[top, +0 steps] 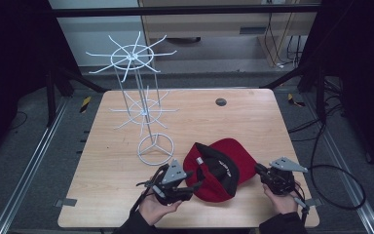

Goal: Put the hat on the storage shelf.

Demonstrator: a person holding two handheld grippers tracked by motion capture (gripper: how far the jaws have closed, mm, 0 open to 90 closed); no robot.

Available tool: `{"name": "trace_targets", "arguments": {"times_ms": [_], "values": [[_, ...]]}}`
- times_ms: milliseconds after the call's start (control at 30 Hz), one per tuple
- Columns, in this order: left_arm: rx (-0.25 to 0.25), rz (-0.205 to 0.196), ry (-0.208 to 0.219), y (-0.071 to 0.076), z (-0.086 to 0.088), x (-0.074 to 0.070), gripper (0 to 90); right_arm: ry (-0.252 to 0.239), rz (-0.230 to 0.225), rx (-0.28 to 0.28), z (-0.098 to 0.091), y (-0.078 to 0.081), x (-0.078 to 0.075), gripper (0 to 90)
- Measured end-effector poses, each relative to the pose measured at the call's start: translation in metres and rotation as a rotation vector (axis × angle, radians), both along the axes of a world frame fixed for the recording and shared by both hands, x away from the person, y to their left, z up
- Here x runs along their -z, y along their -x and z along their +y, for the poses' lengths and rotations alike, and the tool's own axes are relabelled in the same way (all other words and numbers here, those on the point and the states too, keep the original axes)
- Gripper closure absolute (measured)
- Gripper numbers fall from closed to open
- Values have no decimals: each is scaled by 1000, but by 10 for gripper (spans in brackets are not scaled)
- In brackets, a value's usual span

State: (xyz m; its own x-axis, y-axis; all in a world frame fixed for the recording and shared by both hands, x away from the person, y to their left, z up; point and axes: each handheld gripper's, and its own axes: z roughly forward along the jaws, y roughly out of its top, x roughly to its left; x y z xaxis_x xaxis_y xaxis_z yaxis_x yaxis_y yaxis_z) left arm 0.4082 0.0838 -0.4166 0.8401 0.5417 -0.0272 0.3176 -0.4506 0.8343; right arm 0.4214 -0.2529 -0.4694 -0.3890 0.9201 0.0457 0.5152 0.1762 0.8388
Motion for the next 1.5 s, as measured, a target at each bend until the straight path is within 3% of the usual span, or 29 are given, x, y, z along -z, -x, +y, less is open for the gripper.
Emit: {"name": "trace_targets", "arguments": {"times_ms": [133, 267, 600, 867, 1000, 1267, 1433, 1500], "values": [[49, -1, -22, -11, -29, -10, 428, 6, -3, 9, -6, 4, 0, 804], [85, 4, -49, -17, -47, -9, 391, 1, 6, 15, -8, 5, 0, 787], [193, 50, -164, -23, -86, 12, 352, 3, 16, 48, -20, 4, 3, 752], [249, 85, -195, -19, -83, 20, 360, 8, 31, 54, -22, 2, 5, 735], [253, 94, -198, -18, -78, 22, 364, 4, 37, 56, -22, 2, 5, 728], [254, 93, -245, -13, -79, 31, 371, 17, 36, 56, -22, 1, 6, 713], [261, 109, -279, -10, -82, 39, 445, 16, 32, 57, -22, 1, 6, 708], [263, 122, -272, -9, -82, 40, 493, 8, 38, 57, -22, 2, 5, 706]]}}
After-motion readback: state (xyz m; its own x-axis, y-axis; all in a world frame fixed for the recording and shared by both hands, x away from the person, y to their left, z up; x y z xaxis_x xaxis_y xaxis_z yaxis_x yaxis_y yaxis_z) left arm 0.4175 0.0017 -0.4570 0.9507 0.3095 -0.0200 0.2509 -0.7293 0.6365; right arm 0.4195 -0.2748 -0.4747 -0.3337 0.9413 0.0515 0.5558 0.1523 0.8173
